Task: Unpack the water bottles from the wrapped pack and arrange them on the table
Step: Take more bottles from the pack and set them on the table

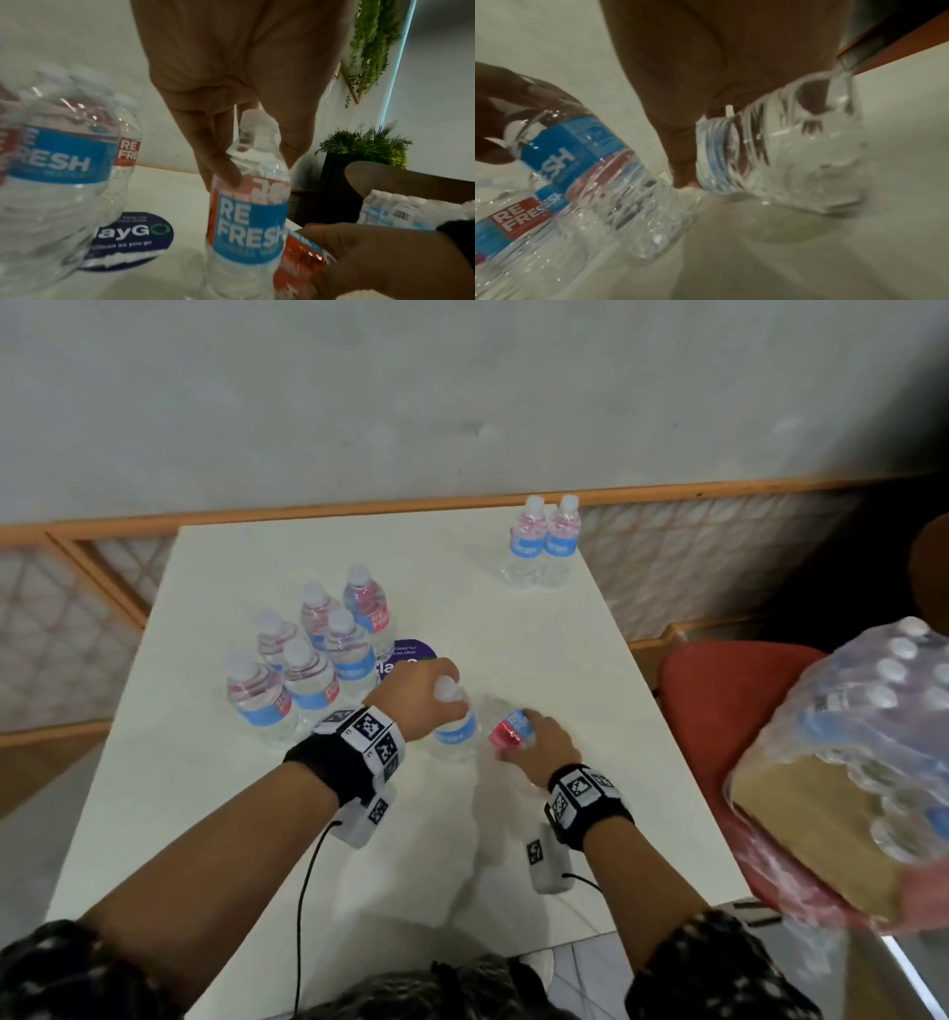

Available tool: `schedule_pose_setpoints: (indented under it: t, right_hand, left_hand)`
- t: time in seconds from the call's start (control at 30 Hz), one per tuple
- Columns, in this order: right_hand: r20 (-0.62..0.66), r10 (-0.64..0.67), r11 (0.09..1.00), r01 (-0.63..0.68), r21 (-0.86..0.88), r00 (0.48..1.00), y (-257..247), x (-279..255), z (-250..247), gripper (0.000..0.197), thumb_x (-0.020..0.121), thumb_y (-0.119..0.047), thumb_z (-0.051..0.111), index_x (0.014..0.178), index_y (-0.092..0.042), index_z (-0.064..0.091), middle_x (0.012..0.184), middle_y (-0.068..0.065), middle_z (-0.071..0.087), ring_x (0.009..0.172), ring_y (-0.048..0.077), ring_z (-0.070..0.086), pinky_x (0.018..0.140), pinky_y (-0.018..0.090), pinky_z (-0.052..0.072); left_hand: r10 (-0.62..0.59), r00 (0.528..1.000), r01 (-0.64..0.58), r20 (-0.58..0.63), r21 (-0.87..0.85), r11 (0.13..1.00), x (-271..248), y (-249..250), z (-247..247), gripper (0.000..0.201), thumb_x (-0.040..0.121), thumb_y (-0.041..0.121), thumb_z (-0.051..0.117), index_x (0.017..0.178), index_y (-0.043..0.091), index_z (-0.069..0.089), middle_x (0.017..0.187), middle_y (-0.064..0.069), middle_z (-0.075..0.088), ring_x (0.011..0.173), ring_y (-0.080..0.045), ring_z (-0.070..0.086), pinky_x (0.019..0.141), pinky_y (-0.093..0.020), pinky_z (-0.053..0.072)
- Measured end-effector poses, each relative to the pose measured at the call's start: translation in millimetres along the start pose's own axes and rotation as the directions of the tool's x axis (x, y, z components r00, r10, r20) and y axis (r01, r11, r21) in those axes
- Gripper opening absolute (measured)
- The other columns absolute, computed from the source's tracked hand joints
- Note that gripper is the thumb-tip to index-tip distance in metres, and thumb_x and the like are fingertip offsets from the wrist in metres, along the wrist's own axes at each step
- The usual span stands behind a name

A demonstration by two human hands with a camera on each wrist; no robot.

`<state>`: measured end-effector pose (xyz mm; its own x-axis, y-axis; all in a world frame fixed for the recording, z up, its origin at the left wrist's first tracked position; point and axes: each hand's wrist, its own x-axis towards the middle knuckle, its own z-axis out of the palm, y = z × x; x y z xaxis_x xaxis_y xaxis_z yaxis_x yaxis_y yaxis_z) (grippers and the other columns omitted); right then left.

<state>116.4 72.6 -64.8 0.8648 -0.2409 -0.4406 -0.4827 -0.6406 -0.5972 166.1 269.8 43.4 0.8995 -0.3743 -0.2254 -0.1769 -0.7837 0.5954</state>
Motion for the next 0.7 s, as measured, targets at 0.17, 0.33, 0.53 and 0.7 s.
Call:
schedule_pose_setpoints:
  t: [0.17,0.33,0.53,0.7]
  right_hand:
    - [-0.169,-0.179,0.811,0.243,0.533,0.969,-35.6,7.4,11.5,0.065,0.075,-0.008,0.077,0.128,-0.023,0.043,0.108,-0.016,0.059,0.105,0.017,0.058,0.099,0.037,0.047]
    - [-0.129,-0.228,0.729,0.257,0.634,0.965,-75.1,15.9,46.7,0.07,0.079,0.001,0.071,0.134,-0.021,0.035,0.118,-0.004,0.054,0.107,0.02,0.054,0.088,0.036,0.047]
    - [-0.128,-0.255,0.743,0.279,0.608,0.958,-118.7,31.7,78.9,0.069,0.084,0.0,0.066,0.141,-0.014,0.031,0.123,0.002,0.054,0.107,0.016,0.055,0.084,0.019,0.047]
    - [-0.085,-0.14,0.794,0.163,0.585,0.986,-137.3,43.7,104.6,0.066,0.081,-0.022,0.07,0.138,-0.026,0.038,0.117,0.001,0.061,0.109,0.027,0.059,0.093,0.043,0.051]
  left_hand:
    - [-0.028,1.0,0.028,0.002,0.106,0.994,-7.0,-17.4,-26.7,0.041,0.08,0.024,0.068,0.12,0.019,0.062,0.121,-0.006,0.062,0.112,-0.024,0.057,0.089,-0.029,0.045]
    - [-0.099,0.992,0.072,0.083,0.28,0.957,-8.0,-40.3,-54.8,0.035,0.077,0.018,0.065,0.111,0.025,0.064,0.115,-0.005,0.061,0.098,-0.022,0.057,0.077,-0.027,0.043]
    - [-0.115,0.989,0.074,0.09,0.369,0.926,-12.2,-54.2,-75.1,0.041,0.08,0.03,0.065,0.12,0.03,0.057,0.126,0.001,0.058,0.112,-0.023,0.056,0.091,-0.036,0.048]
    - [-0.097,0.994,0.085,0.039,0.251,0.964,-14.1,-59.8,-76.6,0.051,0.082,0.02,0.062,0.132,0.023,0.049,0.136,-0.001,0.053,0.123,-0.023,0.051,0.1,-0.041,0.045]
